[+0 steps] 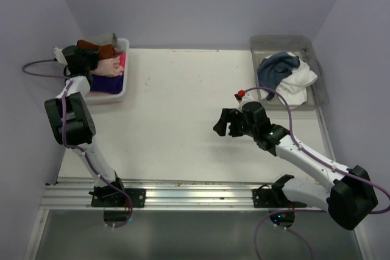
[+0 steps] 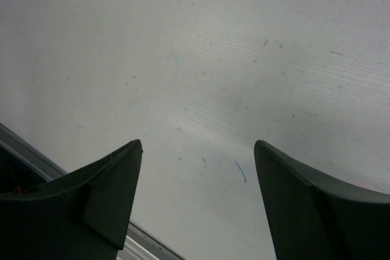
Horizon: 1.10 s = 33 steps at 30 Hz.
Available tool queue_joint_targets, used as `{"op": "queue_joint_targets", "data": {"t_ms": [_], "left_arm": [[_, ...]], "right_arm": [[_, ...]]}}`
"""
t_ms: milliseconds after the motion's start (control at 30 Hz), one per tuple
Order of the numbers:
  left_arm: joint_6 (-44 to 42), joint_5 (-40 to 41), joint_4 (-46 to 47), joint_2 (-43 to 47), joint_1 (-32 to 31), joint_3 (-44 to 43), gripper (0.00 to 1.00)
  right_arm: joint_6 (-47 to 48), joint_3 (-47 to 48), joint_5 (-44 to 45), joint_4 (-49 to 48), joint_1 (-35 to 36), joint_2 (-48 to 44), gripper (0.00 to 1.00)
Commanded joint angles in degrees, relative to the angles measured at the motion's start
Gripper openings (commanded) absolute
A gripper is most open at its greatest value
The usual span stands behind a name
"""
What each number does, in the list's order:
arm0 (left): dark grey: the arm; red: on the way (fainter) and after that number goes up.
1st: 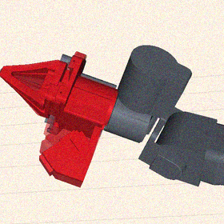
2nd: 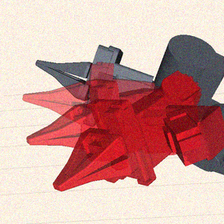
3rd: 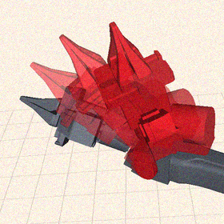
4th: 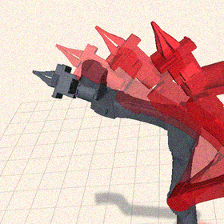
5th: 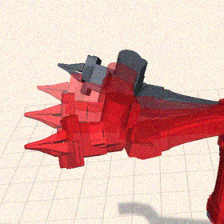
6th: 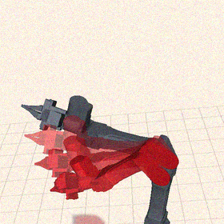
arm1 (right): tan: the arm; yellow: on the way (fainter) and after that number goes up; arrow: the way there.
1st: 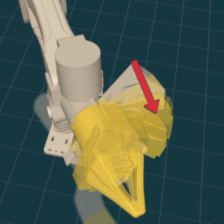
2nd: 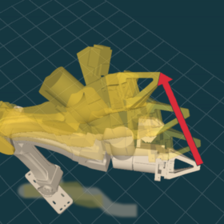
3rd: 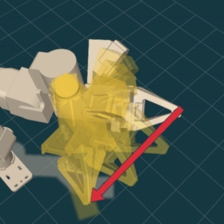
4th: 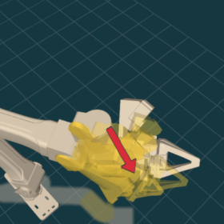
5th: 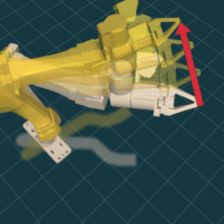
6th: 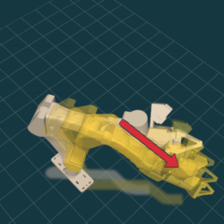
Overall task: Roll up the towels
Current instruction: Place the rolled towel into the container
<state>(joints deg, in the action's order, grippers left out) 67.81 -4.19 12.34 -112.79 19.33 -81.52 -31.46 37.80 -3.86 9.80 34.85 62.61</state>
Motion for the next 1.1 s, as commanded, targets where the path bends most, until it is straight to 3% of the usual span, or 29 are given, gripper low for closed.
{"op": "queue_joint_targets", "data": {"t_ms": [0, 67, 100, 200, 333, 667, 1067], "left_arm": [[-5.66, 2.08, -5.65, -1.81, 0.71, 2.6, 0.35], [-7.59, 2.51, -8.02, -1.64, 0.79, 1.19, 0.42], [-8.13, 2.95, -8.99, -1.47, 0.71, -0.38, 0.53], [-10.32, 3.92, -15.74, -1.11, 0.71, -4.94, 0.67], [-12.09, 6.12, -23.92, -1.11, 0.71, -9.71, 0.69], [-12.62, 1.91, -26.22, 0.82, 0.71, -14.71, 0.71], [-11.12, -2.14, -30.97, 0.47, 0.62, -21.22, 0.81]], "right_arm": [[-0.53, 1.49, 1.13, -0.05, 0.31, -0.03, 0.79], [-0.62, 1.57, 0.96, -0.13, 0.48, 0.41, 0.79], [-0.7, 1.66, 0.96, -0.13, 0.66, 0.5, 0.79], [-0.79, 1.66, 1.04, -0.48, 1.01, 0.67, 0.79], [-1.14, 1.84, 1.05, -0.92, 1.45, 0.85, 0.79], [-1.14, 1.92, 1.66, -0.93, 2.41, 0.06, 0.79], [-1.32, 2.01, 2.36, -0.75, 3.47, -0.21, 0.79]]}}
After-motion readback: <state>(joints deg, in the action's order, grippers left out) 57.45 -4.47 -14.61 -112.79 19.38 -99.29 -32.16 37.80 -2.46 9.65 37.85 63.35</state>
